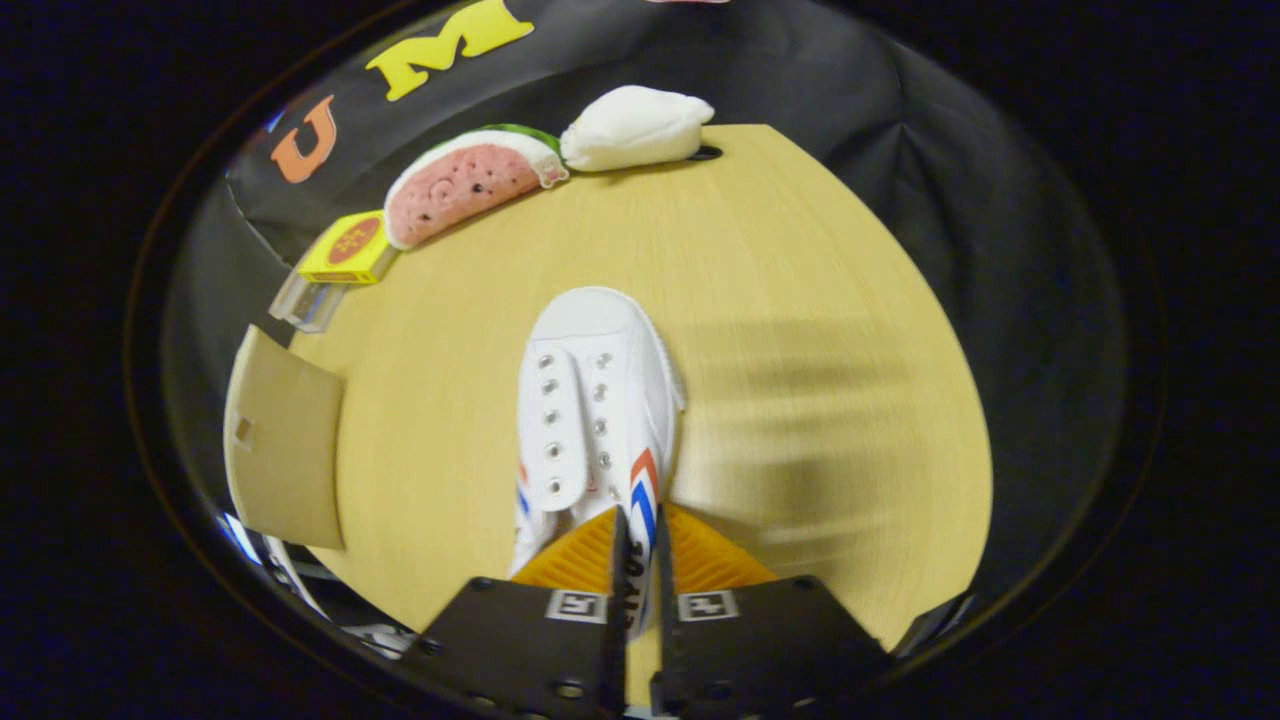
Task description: Open the storage box then place both shoes into the box .Put the left shoe in first, then the right shoe, with the right side of both shoes facing outward in a uniform manner.
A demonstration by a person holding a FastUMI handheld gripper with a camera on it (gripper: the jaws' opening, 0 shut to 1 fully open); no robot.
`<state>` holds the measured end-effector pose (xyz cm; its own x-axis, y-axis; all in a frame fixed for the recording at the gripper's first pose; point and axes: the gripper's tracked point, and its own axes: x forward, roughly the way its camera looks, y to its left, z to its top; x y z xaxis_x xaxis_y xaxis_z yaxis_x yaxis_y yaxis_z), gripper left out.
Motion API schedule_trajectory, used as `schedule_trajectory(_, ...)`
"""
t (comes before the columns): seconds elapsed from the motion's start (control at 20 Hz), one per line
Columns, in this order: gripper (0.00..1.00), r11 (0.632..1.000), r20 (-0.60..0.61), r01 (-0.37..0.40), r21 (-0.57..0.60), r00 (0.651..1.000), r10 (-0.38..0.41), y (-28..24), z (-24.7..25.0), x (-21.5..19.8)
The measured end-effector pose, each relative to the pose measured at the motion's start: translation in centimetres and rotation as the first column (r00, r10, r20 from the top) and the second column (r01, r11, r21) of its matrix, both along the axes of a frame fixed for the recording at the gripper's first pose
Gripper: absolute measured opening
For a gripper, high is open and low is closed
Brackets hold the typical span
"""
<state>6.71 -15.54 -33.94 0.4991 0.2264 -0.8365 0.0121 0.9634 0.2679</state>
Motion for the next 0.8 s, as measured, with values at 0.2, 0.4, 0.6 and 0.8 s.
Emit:
schedule_trajectory(0.2, 0.00, 0.999, -0.009, 0.019, 0.027, 1.000, -0.019, 0.4, 0.5, -0.5)
schedule_trajectory(0.4, 0.00, 0.998, -0.003, 0.033, 0.059, 0.999, -0.033, 1.6, 1.8, -1.4)
schedule_trajectory(0.6, 0.00, 0.994, 0.002, 0.047, 0.102, 0.999, -0.048, 3.8, 4.0, -2.7)
schedule_trajectory(0.8, 0.00, 0.992, 0.045, 0.048, 0.116, 0.998, -0.054, 7.3, 7.7, -4.0)
